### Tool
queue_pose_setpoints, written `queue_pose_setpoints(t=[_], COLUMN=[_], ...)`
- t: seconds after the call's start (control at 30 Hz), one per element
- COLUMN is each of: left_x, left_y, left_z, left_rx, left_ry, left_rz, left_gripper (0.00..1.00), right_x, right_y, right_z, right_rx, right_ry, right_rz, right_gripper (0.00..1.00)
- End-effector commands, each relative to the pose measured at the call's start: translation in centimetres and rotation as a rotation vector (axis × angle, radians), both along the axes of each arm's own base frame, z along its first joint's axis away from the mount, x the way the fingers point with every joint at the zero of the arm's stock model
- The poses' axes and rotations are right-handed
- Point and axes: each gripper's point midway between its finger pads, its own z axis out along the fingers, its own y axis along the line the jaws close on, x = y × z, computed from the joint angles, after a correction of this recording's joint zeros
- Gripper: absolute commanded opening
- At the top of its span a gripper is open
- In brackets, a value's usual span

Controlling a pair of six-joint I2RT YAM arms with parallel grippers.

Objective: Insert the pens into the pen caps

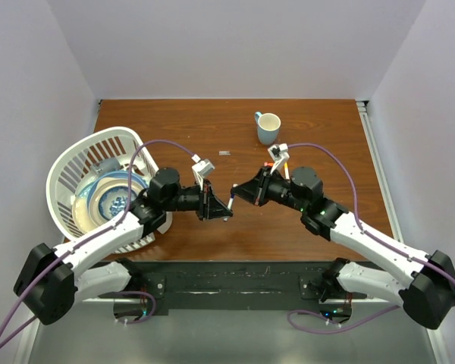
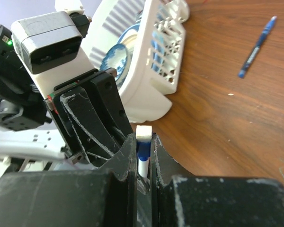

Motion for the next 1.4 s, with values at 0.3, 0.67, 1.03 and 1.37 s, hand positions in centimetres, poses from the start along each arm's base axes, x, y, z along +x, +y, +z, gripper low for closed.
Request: queue_pose_setpoints(t=[0.3, 0.67, 1.03, 1.37], left_x=[10.2, 13.3, 8.4, 8.3], left_y=[0.4, 1.8, 1.9, 2.2], left_z=[5.9, 5.8, 9.2, 8.6], left_rx=[-0.029, -0.02, -0.203, -0.173], left_ry=[-0.263, -0.261, -0.378, -0.365], left_rz=[0.275, 0.366, 0.235, 0.242], left_gripper=[0.0, 0.0, 0.0, 0.0], right_x=[-7.5, -9.8, -14.3, -11.6], right_y=[1.9, 2.8, 4.1, 4.2], right_z=[-8.9, -12.5, -12.2, -9.4], right_rx=[-0.176, -0.297, -0.321, -0.329], right_ry=[0.172, 0.196, 0.161, 0.085], right_rz=[0.169, 0.182, 0.441, 0.306], right_gripper=[0.0, 0.0, 0.0, 0.0])
